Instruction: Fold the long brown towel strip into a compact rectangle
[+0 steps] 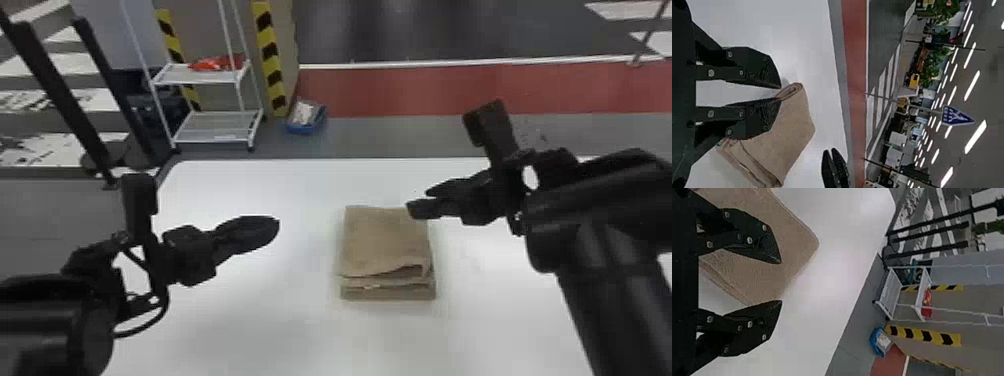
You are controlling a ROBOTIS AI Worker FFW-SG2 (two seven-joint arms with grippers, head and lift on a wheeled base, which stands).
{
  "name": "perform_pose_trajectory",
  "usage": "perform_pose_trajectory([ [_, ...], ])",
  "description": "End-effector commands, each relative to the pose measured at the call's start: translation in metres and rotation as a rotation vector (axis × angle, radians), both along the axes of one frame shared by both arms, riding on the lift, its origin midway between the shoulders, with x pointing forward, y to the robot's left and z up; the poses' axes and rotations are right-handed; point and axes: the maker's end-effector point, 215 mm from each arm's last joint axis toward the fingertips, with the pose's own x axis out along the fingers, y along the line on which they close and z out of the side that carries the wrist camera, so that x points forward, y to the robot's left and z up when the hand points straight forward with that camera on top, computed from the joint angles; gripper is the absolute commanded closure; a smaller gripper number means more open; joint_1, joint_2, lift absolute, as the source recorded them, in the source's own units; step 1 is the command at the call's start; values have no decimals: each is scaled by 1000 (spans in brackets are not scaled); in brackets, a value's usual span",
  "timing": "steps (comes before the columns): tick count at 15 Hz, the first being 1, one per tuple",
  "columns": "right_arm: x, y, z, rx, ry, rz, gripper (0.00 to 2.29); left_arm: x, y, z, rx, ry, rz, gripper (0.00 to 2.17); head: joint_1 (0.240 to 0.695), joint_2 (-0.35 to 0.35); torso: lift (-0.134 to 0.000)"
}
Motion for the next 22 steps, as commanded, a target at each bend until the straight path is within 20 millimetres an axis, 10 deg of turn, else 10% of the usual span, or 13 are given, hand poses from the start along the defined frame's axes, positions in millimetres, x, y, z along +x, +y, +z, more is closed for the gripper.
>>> perform_pose_trajectory([
  [1,-36,33,-26,-167,7,136,93,-22,8,3,-57,0,32,198,695,159,-124],
  [5,-65,43,-54,-197,56,172,306,-47,16,-5,-148,28,49,205,695,231,-124],
  [11,-65,46,-30,7,70,142,1946,-53,8,-12,-176,48,37,211,695,248,-124],
  [22,-90,22,-88,-86,108,123,2223,-58,8,-28,-193,61,32,211,695,229,-124],
])
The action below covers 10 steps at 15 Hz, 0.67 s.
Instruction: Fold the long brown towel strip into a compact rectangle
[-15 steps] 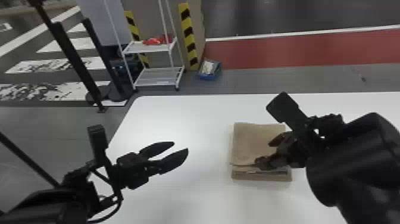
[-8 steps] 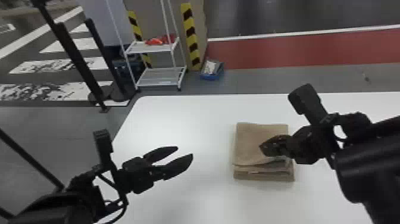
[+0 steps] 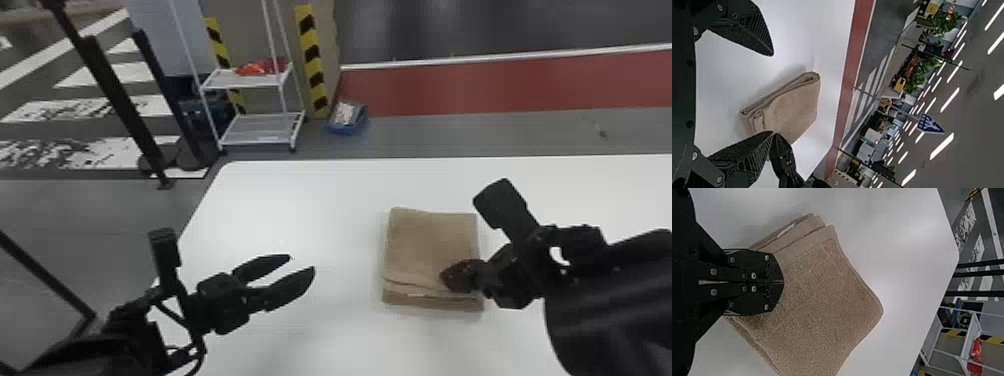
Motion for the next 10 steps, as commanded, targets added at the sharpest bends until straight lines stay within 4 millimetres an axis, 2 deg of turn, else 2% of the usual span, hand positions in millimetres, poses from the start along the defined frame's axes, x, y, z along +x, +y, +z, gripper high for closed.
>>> perform_pose_trajectory([
  [1,-3,-3,-16,-25,1,13,2223,0,-1,-1,-3,0,-1,211,695,228,-124],
  [4,7,-13,-15,-57,-49,20,2223,0,-2,1,-19,-3,-1,215,695,222,-124],
  [5,13,-17,-7,-28,-59,0,2223,1,0,2,-20,-5,3,215,695,219,-124],
  [7,28,-15,37,146,-102,-46,2223,1,0,2,-21,-5,7,215,695,209,-124],
  [8,44,-23,53,177,-140,-78,2223,1,-2,2,-23,-4,4,215,695,205,-124],
  [9,59,-30,61,174,-184,-103,2219,0,-4,3,-27,-6,1,215,695,201,-124],
  [10,77,-38,60,155,-227,-114,2223,-1,-5,2,-31,-5,0,215,695,193,-124],
])
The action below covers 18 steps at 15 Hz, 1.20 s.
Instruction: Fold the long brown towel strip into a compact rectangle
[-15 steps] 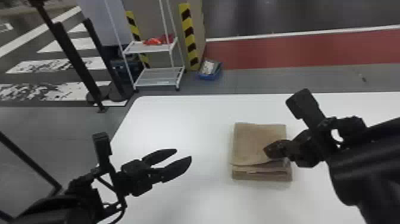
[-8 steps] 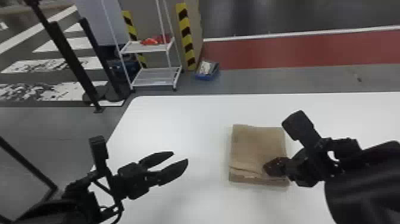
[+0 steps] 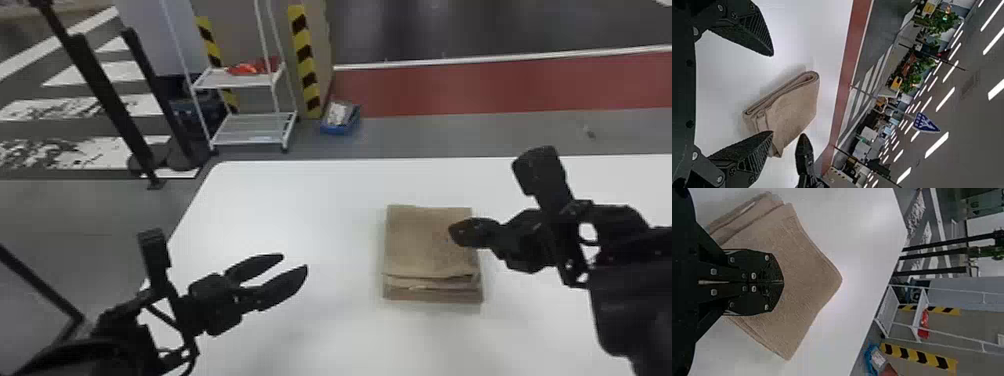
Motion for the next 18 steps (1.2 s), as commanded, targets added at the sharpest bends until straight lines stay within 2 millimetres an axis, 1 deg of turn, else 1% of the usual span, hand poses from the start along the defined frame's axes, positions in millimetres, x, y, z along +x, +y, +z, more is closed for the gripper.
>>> perform_pose_trajectory([
  [1,36,-14,-1,-12,-59,-20,2223,-2,-2,-1,-6,3,-1,215,695,182,-124],
  [2,46,-21,-14,-29,-47,-28,2223,-4,-3,-2,-4,5,-2,215,695,172,-124],
  [4,62,-29,-47,-95,-38,-17,2223,-7,0,-4,-4,10,2,215,695,145,-124],
  [5,67,-32,-61,-120,-40,-13,2223,-8,0,-4,-3,10,3,215,695,140,-124],
  [6,67,-30,-72,-122,-34,2,2223,-8,-1,-4,-7,11,3,215,695,135,-124],
  [9,69,-32,-69,-127,-39,0,2219,-9,-1,-5,-7,13,4,215,695,131,-124],
  [10,72,-31,-49,-104,-68,-13,2219,-8,0,-5,-6,12,7,215,695,131,-124],
  [11,67,-28,-19,-31,-101,-43,2118,-7,4,-1,-5,4,14,215,695,130,-124],
  [12,54,-26,17,73,-117,-80,1825,-5,11,7,-10,-12,31,215,695,130,-124],
  [13,40,-26,44,130,-166,-121,1082,-3,15,18,-27,-34,48,215,695,131,-124],
  [14,29,-31,55,127,-223,-160,228,-1,17,27,-41,-49,63,215,695,139,-124],
  [15,15,-40,57,107,-272,-216,-1,3,16,34,-59,-60,94,205,695,143,-124],
  [16,1,-50,52,93,-295,-294,-1,11,24,48,-84,-120,166,154,695,143,-124],
  [17,-12,-54,58,89,-361,-319,9,19,36,55,-84,-170,252,151,695,141,-124],
  [18,-26,-64,59,71,-411,-362,39,23,43,52,-71,-177,324,157,695,138,-124],
])
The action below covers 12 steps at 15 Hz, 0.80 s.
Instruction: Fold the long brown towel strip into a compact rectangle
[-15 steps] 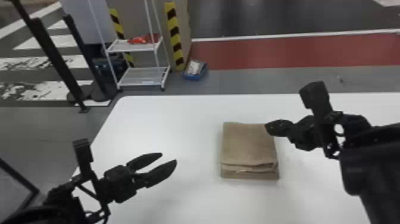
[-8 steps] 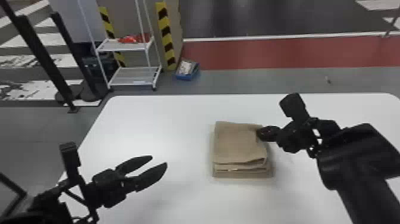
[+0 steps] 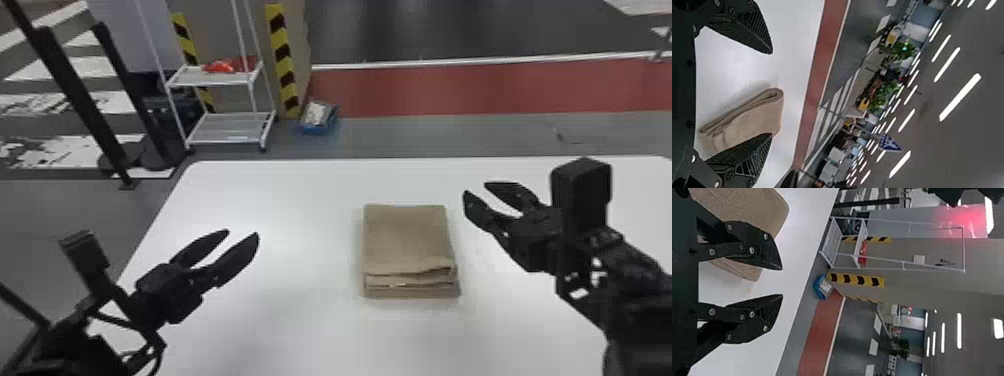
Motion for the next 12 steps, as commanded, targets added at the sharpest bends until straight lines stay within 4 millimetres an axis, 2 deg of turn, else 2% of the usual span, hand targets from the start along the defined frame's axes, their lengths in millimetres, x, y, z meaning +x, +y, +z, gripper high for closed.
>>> perform_pose_trajectory([
  [1,-41,-15,-2,-21,-86,-78,43,4,9,-6,-12,-14,136,161,695,146,-124],
  [3,-61,-30,8,-30,-200,-150,43,4,15,-31,50,22,262,164,695,148,-124],
  [4,-72,-31,8,-12,-237,-164,46,9,24,-17,150,-89,358,164,695,146,-124],
  [5,-82,-32,4,15,-247,-169,49,10,23,-9,231,-172,423,164,695,145,-124],
  [7,-98,-46,-3,81,-282,-187,49,-4,27,-18,252,-194,501,164,695,160,-124],
  [10,-110,-74,-5,102,-297,-221,56,-20,54,-10,326,-252,572,161,695,150,-124],
  [11,-112,-78,-5,109,-299,-223,60,-21,57,-5,362,-273,572,161,695,149,-124],
  [12,-115,-77,-6,113,-305,-218,63,-23,50,-4,408,-286,534,164,695,149,-124],
])
